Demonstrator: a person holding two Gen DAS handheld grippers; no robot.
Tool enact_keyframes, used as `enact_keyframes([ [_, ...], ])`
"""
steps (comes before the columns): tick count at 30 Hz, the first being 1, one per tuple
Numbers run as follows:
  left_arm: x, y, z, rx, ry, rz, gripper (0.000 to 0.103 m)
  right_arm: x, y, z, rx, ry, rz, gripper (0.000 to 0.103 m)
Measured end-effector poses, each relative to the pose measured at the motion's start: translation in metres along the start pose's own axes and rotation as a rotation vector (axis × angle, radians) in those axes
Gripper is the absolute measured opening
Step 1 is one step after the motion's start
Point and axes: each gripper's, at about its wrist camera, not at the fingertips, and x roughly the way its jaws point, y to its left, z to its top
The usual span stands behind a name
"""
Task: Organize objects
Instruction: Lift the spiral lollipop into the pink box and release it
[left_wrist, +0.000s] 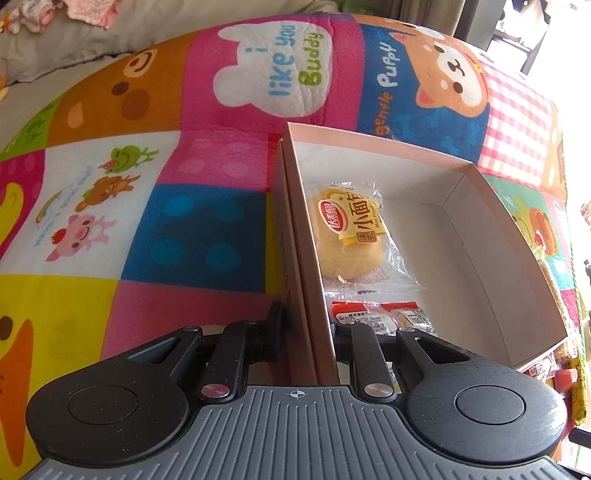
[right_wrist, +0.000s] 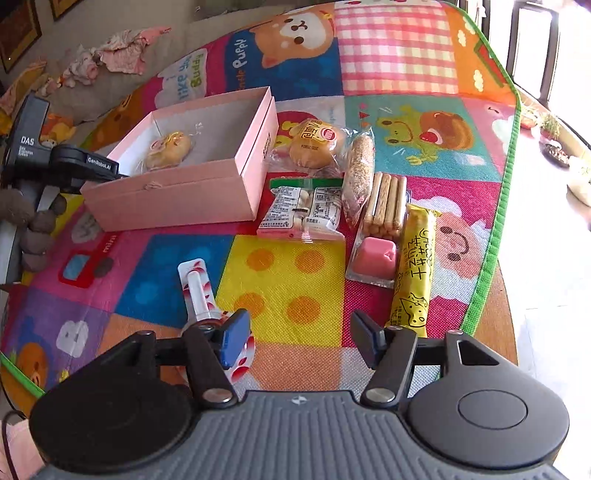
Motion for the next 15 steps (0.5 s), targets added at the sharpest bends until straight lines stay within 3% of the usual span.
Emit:
enact_keyframes([
  [4, 0.000, 0.000, 0.000, 0.003, 0.002, 0.001, 0.020, 0.004, 0.009, -0.002, 0.021, -0.022, 0.007, 0.069],
  [8, 0.000, 0.000, -0.001, 0.005, 0.002, 0.002, 0.020, 0.005, 0.025, -0.004, 0.008, -0.031, 0.079, 0.072],
  [15, -0.001, 0.000, -0.001, 0.007, 0.002, 0.002, 0.020, 0.012, 0.041, -0.012, -0.032, -0.010, 0.071, 0.079],
])
